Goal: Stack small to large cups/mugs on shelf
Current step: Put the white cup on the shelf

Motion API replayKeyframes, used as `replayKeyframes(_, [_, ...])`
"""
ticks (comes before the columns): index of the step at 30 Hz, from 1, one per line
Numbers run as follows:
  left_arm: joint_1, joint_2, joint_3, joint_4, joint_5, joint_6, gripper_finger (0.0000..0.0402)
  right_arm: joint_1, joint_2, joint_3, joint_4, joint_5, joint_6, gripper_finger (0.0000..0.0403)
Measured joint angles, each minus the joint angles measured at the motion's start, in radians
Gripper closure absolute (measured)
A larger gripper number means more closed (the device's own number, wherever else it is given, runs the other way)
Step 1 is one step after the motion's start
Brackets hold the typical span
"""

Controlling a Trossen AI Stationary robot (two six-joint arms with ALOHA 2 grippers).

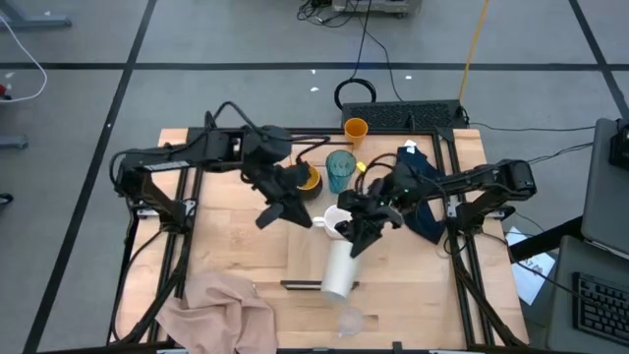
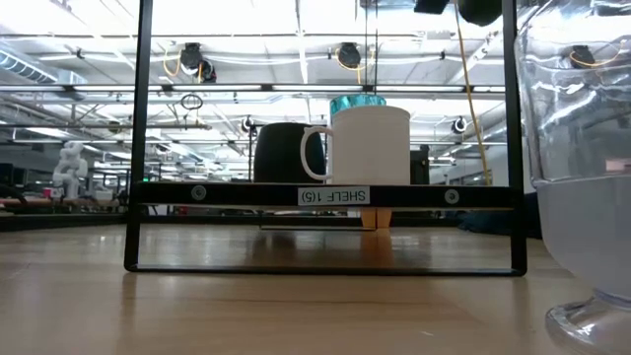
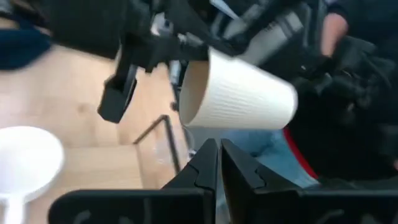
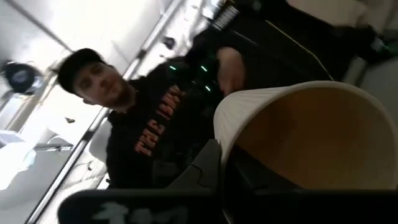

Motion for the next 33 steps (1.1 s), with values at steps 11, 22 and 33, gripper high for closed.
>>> replayKeyframes(11, [0.047,-0.018,0.003,-0.237,-0.140,0.074,0.0380,-0.077,-0.015,0.001,-0.203,-0.076,-0.077,0.0403])
replayKeyframes(22, [0.070,-0.016,0.003,-0.303,-0.099,0.108,0.0229,-0.124,-0.015,0.001,-0.547,0.045,-0.462,0.0403])
replayKeyframes(33, [0.061,-0.016,0.003,-0.311,-0.186,0.102,0.0099,-0.033,-0.067,0.003,-0.527,0.329,-0.787,0.0403])
